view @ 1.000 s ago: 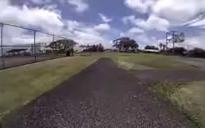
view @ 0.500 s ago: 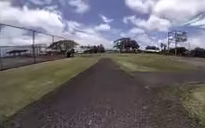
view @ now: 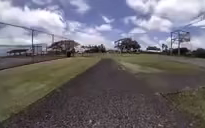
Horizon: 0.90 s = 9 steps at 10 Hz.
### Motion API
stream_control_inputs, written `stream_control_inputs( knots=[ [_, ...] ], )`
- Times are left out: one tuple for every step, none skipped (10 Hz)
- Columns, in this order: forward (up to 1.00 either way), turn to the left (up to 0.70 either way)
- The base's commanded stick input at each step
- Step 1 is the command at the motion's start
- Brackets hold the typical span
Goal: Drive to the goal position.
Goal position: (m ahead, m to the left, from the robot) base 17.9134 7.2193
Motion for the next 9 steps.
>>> stream_control_inputs(
  knots=[
    [0.70, 0.00],
    [0.70, 0.00],
    [0.70, 0.00],
    [0.70, 0.00],
    [0.70, 0.00],
    [0.70, 0.00],
    [0.70, 0.00],
    [0.70, 0.00],
    [0.70, 0.00]
  ],
)
